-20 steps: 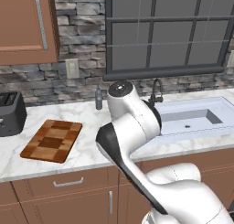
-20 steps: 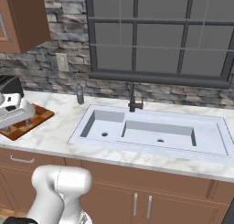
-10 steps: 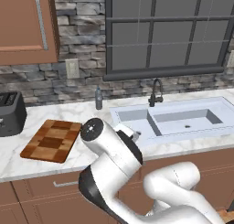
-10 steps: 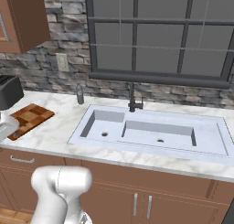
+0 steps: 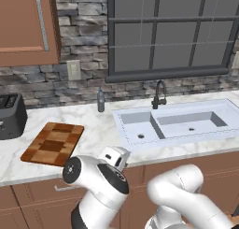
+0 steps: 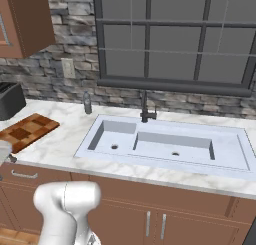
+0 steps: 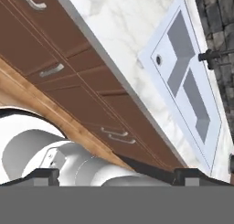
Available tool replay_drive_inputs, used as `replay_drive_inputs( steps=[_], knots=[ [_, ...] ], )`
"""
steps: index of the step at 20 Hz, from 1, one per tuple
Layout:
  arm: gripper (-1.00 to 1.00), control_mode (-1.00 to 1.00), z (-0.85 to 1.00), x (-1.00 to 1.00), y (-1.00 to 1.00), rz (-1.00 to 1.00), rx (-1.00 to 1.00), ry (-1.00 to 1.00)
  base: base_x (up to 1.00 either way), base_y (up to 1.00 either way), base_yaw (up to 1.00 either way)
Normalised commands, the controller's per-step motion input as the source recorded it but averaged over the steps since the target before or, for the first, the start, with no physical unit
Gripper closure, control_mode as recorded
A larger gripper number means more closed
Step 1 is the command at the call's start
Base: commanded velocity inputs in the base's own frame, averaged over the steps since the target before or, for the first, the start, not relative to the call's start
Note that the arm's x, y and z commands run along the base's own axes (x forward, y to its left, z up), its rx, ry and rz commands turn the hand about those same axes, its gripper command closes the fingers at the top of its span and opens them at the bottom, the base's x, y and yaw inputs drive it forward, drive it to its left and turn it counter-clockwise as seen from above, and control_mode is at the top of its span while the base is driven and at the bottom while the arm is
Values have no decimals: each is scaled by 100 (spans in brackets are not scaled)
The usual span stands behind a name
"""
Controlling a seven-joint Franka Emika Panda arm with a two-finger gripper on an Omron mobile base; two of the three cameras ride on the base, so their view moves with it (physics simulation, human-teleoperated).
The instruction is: Open the drawer on the left and place the cutting tools on the cutting board.
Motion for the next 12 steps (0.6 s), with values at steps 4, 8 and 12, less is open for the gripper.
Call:
replay_drive_inputs(
  steps=[4, 8, 12],
  knots=[
    [-100, -100, -43, 0, 0, 4, -13, -13, 0, 0, 0],
    [-100, -100, -44, 0, 0, 4, -14, -21, 0, 0, 0],
    [-100, -100, -42, 0, 0, 3, -15, -24, 0, 0, 0]
  ],
)
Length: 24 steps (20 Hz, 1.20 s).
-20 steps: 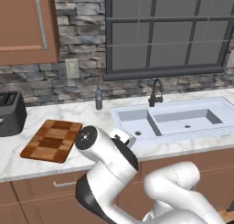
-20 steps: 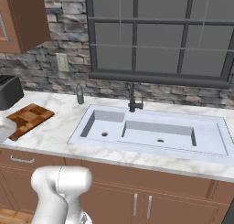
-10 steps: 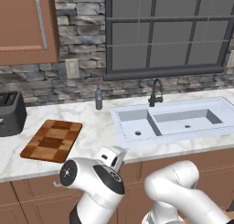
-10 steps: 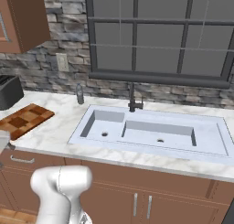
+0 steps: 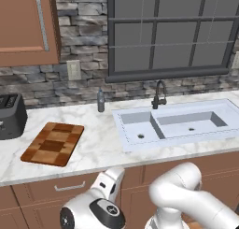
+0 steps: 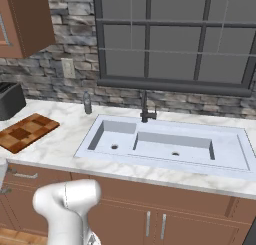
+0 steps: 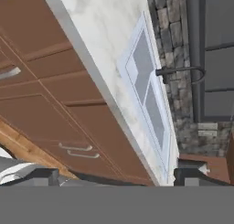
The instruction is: Open the drawer on the left and place the cutting tools on the cutting board.
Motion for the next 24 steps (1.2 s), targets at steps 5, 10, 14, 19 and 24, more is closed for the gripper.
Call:
replay_drive_inputs(
  steps=[5, 10, 14, 19, 24],
  knots=[
    [-100, -100, -32, 0, 0, 1, -14, -21, 0, 0, 0],
    [-100, -100, -25, 5, 0, 0, -11, -13, 0, 0, 0],
    [-100, -100, -25, 18, 1, 0, -10, -9, 0, 0, 0],
    [-100, -100, -25, 25, 1, 0, -8, -8, 0, 0, 0],
    [-100, -100, -20, 32, 10, 0, -5, -7, 0, 0, 0]
  ],
)
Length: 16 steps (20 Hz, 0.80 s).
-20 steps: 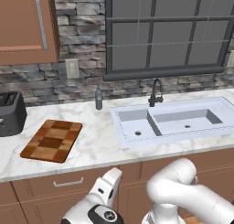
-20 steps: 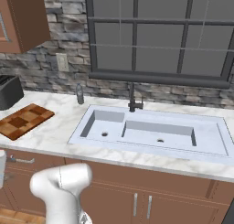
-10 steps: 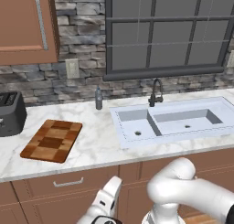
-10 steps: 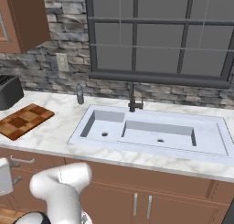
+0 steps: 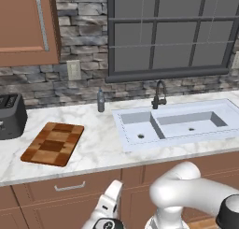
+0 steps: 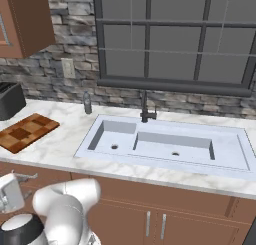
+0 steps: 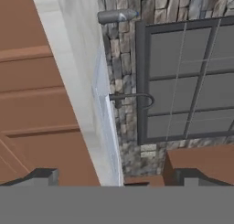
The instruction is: Open the drawer on the left and place the cutting tools on the cutting board.
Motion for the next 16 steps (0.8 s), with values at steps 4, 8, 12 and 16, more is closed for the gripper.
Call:
replay_drive_inputs(
  steps=[4, 8, 12, 16],
  knots=[
    [-100, -100, -13, 23, 29, 1, 0, -4, 0, 0, 0],
    [-100, -100, -8, 16, 41, 3, 0, -1, 0, 0, 0],
    [-100, -100, -12, 11, 42, 4, 0, 0, 0, 0, 0],
    [-100, -100, -18, 8, 31, 5, 0, -1, 0, 0, 0]
  ],
)
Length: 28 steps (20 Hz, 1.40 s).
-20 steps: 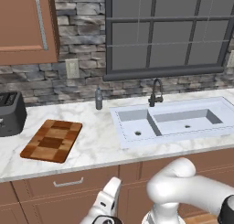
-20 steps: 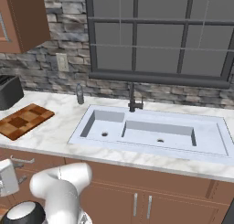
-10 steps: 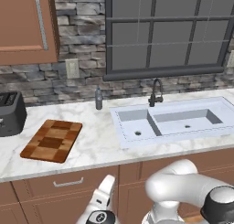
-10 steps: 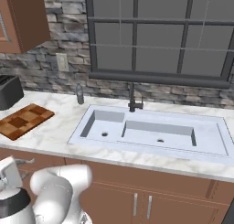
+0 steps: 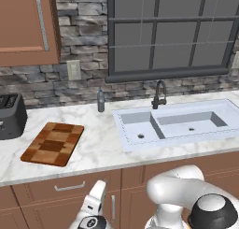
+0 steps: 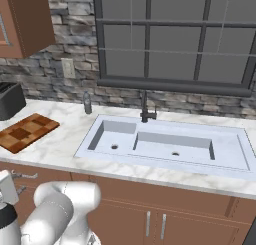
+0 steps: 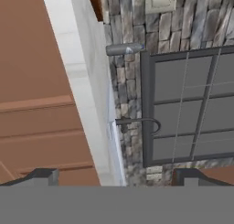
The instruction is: Open the drawer on the left and place the cutting tools on the cutting board.
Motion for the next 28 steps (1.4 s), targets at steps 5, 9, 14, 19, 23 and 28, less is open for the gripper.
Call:
replay_drive_inputs(
  steps=[5, 9, 14, 19, 23, 28],
  knots=[
    [-100, -100, -23, 10, 15, 6, 0, -3, 0, 0, 0],
    [-100, -100, -24, 19, 7, 10, 0, -3, 0, 0, 0],
    [-100, -100, -16, 29, 2, 10, 0, 0, 0, 0, 0],
    [-100, -100, -14, 38, 9, 8, 0, 0, 0, 0, 0],
    [-100, -100, -18, 38, 15, 7, 0, 0, 0, 0, 0],
    [-100, -100, -25, 34, 21, 7, 0, 0, 0, 0, 0]
  ],
)
